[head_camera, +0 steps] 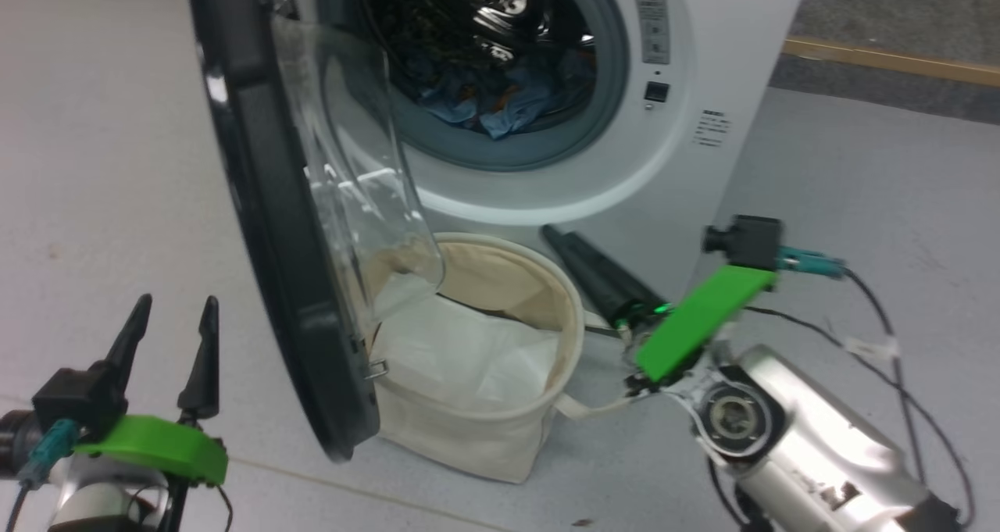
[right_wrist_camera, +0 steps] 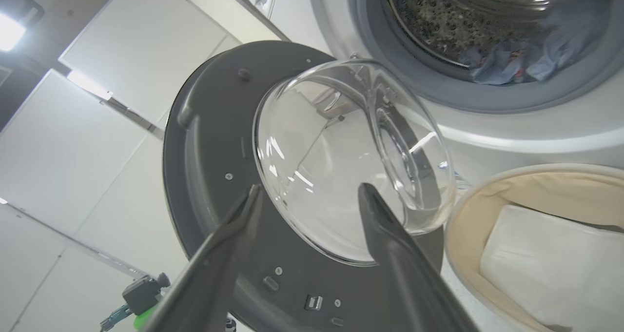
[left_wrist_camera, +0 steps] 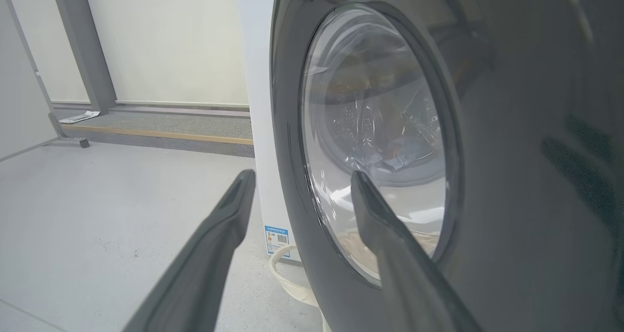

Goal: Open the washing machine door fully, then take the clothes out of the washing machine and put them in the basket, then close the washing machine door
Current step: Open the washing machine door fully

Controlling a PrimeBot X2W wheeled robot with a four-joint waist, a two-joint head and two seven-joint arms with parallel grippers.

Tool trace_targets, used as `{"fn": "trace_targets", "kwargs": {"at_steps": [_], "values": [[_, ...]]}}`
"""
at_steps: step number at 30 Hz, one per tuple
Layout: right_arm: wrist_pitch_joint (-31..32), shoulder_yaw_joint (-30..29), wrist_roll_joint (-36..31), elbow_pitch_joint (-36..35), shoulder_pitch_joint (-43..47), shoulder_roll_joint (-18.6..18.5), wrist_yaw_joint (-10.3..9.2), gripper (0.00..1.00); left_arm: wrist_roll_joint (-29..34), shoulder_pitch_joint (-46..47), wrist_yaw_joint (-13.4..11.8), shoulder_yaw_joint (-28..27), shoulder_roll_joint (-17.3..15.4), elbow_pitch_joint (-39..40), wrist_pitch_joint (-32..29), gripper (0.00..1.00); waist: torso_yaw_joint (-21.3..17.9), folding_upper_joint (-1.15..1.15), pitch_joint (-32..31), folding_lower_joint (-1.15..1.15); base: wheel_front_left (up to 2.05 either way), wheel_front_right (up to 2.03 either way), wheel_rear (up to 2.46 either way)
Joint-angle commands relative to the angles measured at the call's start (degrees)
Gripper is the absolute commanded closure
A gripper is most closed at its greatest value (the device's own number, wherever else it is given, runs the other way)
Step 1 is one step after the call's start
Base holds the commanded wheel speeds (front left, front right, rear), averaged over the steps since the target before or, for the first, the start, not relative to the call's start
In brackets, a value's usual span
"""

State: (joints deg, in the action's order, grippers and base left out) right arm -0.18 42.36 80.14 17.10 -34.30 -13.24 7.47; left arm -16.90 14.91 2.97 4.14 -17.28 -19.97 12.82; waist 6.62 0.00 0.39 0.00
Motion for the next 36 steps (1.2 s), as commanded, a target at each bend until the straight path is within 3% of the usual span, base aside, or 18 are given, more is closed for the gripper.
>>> {"fn": "trace_targets", "kwargs": {"at_steps": [1, 6, 11, 17, 22, 28, 36], "values": [[-2.9, -1.4, -1.1, -2.3, 0.1, -1.1, 0.02, 0.0, -0.3, 1.1, -0.2, -2.8, -2.8, 2.4, -0.3, 0.0, -1.5, 0.0, -0.3, 0.0, 0.0, 0.0, 0.0], [-11.7, -4.7, -6.1, -2.0, 2.6, -4.8, 0.02, 0.0, -0.7, -0.1, -0.2, -3.9, -5.0, 3.9, -1.4, 0.0, -4.3, 0.0, -0.5, 0.0, 0.0, 0.0, 0.0], [-14.6, -10.9, -15.2, -1.1, 5.7, -6.7, 0.02, 0.0, -1.3, -1.4, -0.4, -5.0, -6.5, 5.5, -2.1, 0.0, -6.9, 0.0, -0.6, 0.0, 0.0, 0.0, 0.0], [-14.8, -25.0, -32.0, -4.2, 12.8, -3.4, 0.02, 0.0, -2.0, -2.9, -0.9, -6.1, -7.7, 6.8, -2.4, 0.0, -9.3, 0.0, -0.5, 0.0, 0.0, 0.0, 0.0], [-14.8, -31.2, -42.5, -5.8, 19.6, -0.1, 0.02, 0.0, -2.7, -3.6, -1.2, -6.5, -7.7, 7.1, -2.2, 0.0, -9.9, 0.0, -1.1, 0.0, 0.0, 0.0, 0.0], [-14.8, -34.9, -48.5, -5.4, 23.6, 3.1, 0.02, 0.0, -3.9, -4.2, -0.9, -6.7, -7.6, 6.5, -2.1, 0.0, -10.4, 0.0, -1.4, 0.0, 0.0, 0.0, 0.0], [-14.8, -35.2, -50.6, -3.7, 22.8, 4.3, 0.02, 0.0, -5.0, -4.5, -0.5, -6.4, -7.1, 5.1, -1.5, 0.0, -10.4, 0.0, -1.8, 0.0, 0.0, 0.0, 0.0]]}}
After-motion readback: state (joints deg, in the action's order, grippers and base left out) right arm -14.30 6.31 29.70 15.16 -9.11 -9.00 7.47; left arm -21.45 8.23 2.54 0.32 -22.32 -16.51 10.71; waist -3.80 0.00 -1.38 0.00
